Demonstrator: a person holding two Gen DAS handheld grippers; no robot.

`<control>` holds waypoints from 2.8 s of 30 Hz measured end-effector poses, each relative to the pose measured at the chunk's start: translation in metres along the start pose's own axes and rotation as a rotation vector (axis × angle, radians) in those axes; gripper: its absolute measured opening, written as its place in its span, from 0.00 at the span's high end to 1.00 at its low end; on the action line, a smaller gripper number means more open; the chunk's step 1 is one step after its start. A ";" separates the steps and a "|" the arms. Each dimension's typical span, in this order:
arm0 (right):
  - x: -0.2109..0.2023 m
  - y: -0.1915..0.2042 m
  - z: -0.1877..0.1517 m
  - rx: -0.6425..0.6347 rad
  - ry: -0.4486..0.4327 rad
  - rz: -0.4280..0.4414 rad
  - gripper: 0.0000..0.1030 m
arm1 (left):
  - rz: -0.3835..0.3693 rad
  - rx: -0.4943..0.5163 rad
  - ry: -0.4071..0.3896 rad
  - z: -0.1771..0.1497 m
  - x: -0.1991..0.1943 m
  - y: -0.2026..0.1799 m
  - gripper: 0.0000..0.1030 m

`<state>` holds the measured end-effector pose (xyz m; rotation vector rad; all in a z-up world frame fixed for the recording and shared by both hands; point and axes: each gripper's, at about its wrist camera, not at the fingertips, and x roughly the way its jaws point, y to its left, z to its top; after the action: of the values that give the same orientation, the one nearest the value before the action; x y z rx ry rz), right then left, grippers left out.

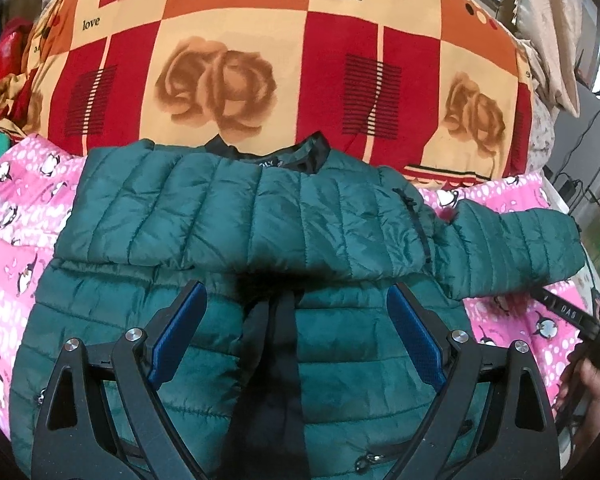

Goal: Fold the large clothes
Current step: 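Move the right gripper to the cuff of the other sleeve, then grasp the sleeve cuff with the right gripper and lift it, then fold the held sleeve across the jacket front toward the left gripper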

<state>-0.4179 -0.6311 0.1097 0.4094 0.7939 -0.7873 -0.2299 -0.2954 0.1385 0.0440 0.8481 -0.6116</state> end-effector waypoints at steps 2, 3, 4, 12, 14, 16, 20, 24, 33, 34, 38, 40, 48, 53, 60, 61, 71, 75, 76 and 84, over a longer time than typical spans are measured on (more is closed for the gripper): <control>0.002 -0.008 0.004 0.011 -0.003 -0.011 0.24 | 0.001 0.001 0.008 -0.001 0.004 0.002 0.11; 0.003 -0.012 0.007 0.019 -0.007 -0.018 0.24 | 0.002 0.001 0.012 -0.001 0.006 0.003 0.11; 0.004 -0.016 0.010 0.027 -0.013 -0.025 0.24 | 0.003 0.002 0.015 -0.001 0.007 0.004 0.11; 0.011 -0.072 0.041 0.175 -0.083 -0.112 0.24 | 0.014 -0.032 0.020 0.002 0.014 0.020 0.11; 0.012 -0.085 0.048 0.212 -0.093 -0.126 0.24 | 0.014 -0.047 0.023 0.002 0.016 0.024 0.11; 0.016 -0.097 0.055 0.245 -0.096 -0.137 0.24 | 0.015 -0.057 0.026 0.002 0.017 0.026 0.11; 0.027 -0.116 0.065 0.308 -0.089 -0.137 0.24 | 0.015 -0.053 0.037 0.001 0.022 0.025 0.11; 0.039 -0.127 0.073 0.354 -0.086 -0.113 0.24 | 0.019 -0.034 0.051 -0.003 0.026 0.021 0.11; 0.032 -0.113 0.087 0.235 -0.183 -0.062 0.62 | 0.036 -0.042 0.071 -0.006 0.033 0.029 0.11; 0.030 -0.109 0.088 0.212 -0.190 -0.051 0.73 | 0.036 -0.045 0.071 -0.006 0.033 0.030 0.11; 0.014 -0.100 0.086 0.219 -0.211 0.063 0.80 | 0.031 -0.056 0.063 -0.005 0.028 0.033 0.11; 0.003 -0.095 0.084 0.244 -0.227 0.157 0.81 | 0.029 -0.058 0.053 -0.005 0.024 0.035 0.11; -0.030 -0.043 0.076 0.177 -0.233 0.341 0.81 | 0.028 -0.096 0.023 -0.001 0.009 0.052 0.11; -0.038 0.009 0.069 0.067 -0.207 0.407 0.81 | 0.033 -0.123 0.000 0.002 -0.001 0.066 0.11; -0.028 0.093 0.052 -0.079 -0.129 0.489 0.81 | 0.047 -0.179 -0.014 0.008 -0.006 0.093 0.11; -0.025 0.105 0.050 -0.098 -0.117 0.496 0.81 | 0.051 -0.188 -0.012 0.009 -0.005 0.097 0.11; 0.013 0.203 0.025 -0.200 -0.006 0.556 0.87 | 0.058 -0.248 0.002 0.009 0.004 0.125 0.11; 0.021 0.233 0.011 -0.221 0.032 0.601 0.87 | 0.056 -0.253 0.011 0.007 0.009 0.131 0.11; 0.023 0.241 0.007 -0.223 0.044 0.613 0.87 | 0.056 -0.256 0.012 0.007 0.011 0.132 0.11; 0.046 0.287 -0.027 -0.290 0.147 0.638 0.86 | 0.039 -0.285 0.016 0.007 0.012 0.134 0.11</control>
<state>-0.1927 -0.4503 0.0693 0.4287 0.8351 -0.0449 -0.1486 -0.1920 0.1073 -0.1930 0.9409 -0.4500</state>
